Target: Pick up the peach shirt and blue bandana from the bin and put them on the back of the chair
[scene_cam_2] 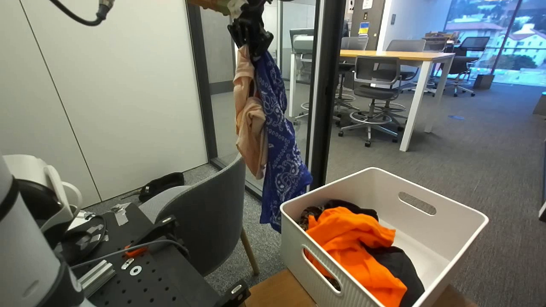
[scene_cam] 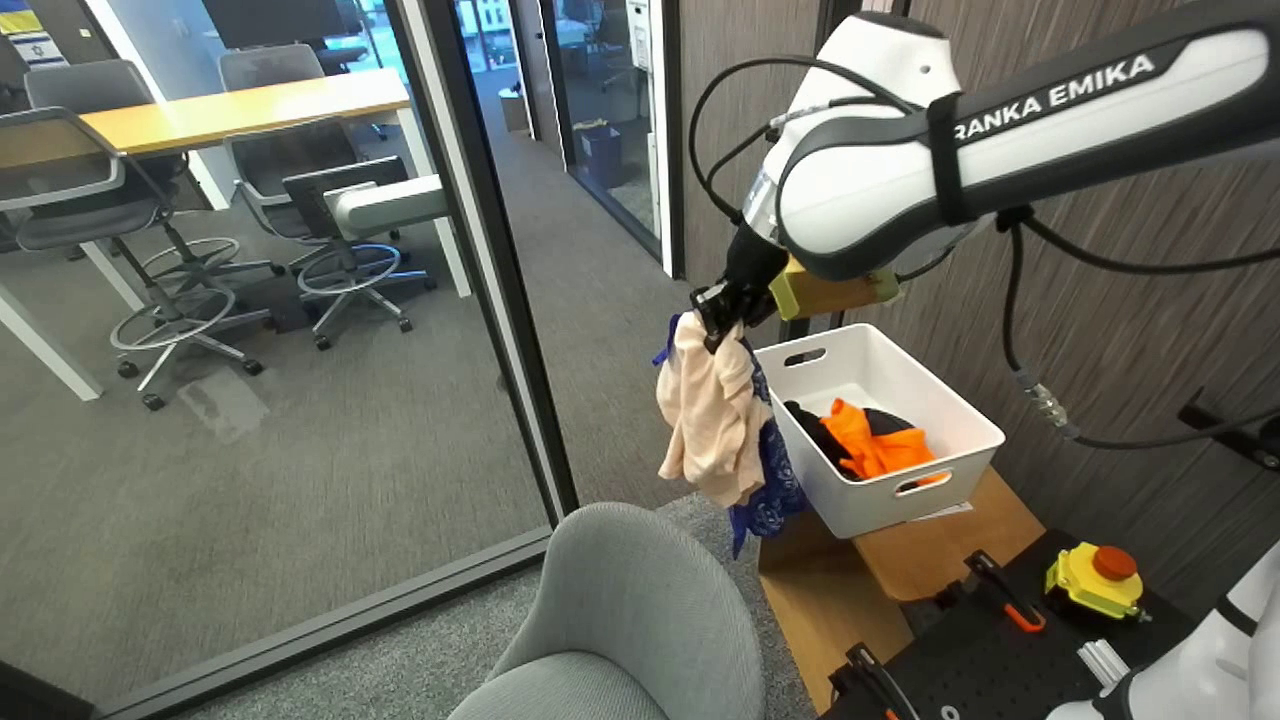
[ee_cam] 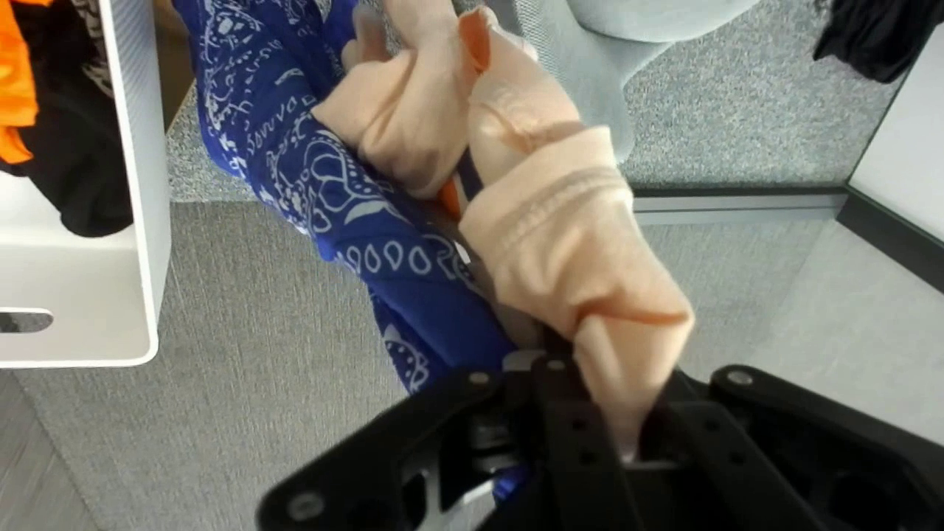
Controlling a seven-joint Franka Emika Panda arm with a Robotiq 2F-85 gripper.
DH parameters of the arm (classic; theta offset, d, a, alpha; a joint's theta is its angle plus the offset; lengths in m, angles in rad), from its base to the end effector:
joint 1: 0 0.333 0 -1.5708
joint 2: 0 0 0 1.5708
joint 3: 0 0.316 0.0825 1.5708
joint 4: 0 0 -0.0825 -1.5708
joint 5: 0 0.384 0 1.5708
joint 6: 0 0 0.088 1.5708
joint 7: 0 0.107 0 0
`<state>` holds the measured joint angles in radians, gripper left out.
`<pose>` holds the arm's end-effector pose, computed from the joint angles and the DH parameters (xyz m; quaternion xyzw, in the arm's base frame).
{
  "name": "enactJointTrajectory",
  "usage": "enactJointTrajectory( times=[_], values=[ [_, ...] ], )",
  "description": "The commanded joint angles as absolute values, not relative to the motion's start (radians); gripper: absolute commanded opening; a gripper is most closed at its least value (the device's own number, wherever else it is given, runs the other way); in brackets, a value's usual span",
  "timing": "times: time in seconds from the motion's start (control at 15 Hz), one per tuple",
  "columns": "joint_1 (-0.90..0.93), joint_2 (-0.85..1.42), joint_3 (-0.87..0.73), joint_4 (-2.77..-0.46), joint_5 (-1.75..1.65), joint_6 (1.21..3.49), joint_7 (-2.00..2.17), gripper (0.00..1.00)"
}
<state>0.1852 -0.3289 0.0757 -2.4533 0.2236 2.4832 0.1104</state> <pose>0.4502 0.1204 0.4572 -0.9815 0.0007 -0.1619 0.1022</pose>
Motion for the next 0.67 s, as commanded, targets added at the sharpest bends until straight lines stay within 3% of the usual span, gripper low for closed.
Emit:
enactJointTrajectory(
  times=[0.0, 0.6],
  values=[
    [0.163, -0.265, 0.104, -2.468, 0.191, 2.528, 0.108, 0.09],
    [0.169, -0.129, 0.151, -2.494, 0.107, 2.561, 0.153, 0.09]
  ],
)
